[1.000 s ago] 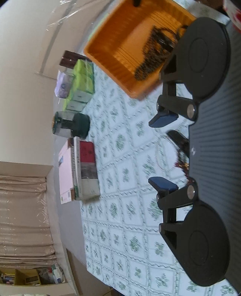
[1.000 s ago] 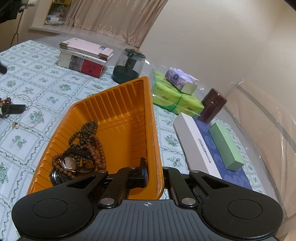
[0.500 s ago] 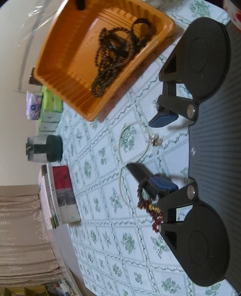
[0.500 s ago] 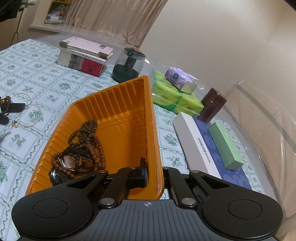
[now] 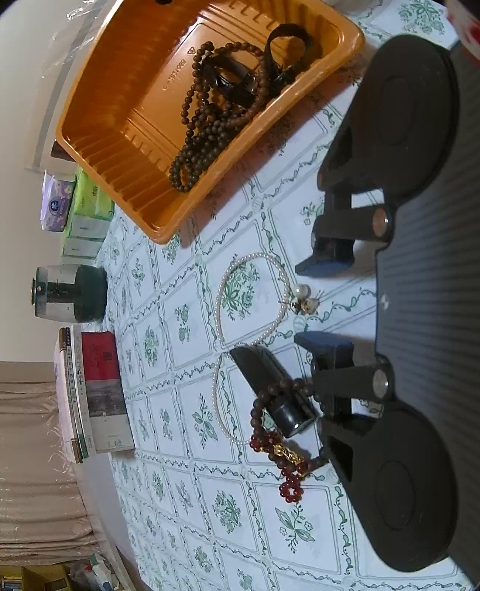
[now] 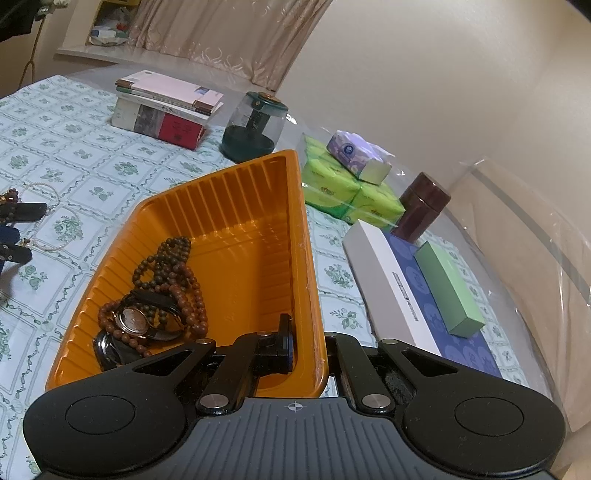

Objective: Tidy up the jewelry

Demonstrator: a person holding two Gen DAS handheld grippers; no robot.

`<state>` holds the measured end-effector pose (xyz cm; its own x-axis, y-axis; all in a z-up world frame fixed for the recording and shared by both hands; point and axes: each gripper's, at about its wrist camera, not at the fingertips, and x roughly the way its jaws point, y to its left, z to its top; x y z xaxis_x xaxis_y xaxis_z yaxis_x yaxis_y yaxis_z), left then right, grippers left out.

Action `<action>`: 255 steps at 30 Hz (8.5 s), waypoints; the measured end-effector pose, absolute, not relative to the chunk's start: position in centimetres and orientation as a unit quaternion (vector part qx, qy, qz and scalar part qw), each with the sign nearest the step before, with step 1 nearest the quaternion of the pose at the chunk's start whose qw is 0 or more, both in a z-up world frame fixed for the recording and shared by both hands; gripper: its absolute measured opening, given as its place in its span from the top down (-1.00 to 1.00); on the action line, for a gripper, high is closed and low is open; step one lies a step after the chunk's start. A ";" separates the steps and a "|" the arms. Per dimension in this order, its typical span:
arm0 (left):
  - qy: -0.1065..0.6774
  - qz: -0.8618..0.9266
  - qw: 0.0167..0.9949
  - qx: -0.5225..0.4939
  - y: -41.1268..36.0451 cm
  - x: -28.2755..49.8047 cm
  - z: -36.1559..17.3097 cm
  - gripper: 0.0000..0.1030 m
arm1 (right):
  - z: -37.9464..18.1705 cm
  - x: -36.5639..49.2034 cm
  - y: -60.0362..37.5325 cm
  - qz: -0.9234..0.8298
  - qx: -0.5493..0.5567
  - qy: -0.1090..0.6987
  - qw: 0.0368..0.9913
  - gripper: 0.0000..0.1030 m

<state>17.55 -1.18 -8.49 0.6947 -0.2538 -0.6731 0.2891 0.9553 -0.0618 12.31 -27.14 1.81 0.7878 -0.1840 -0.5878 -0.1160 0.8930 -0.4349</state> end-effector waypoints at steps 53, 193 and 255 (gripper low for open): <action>0.309 -0.226 0.923 0.029 -4.9 12.1 -4.7 -0.08 | 2.0 12.3 -27.0 -0.017 -0.228 0.322 0.919 0.93; 0.312 -0.097 0.929 0.174 4.5 18.2 -7.6 0.56 | 2.1 12.2 -27.0 -0.018 -0.232 0.323 0.917 0.93; 0.289 -0.254 0.921 0.060 -5.3 15.4 1.0 0.91 | 1.9 12.4 -27.1 -0.018 -0.225 0.326 0.918 0.93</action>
<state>15.43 -5.28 0.96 0.7046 -0.4328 -0.5624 0.5019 0.8642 -0.0362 12.36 -27.09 1.85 0.7865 -0.1801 -0.5908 -0.1140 0.8977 -0.4256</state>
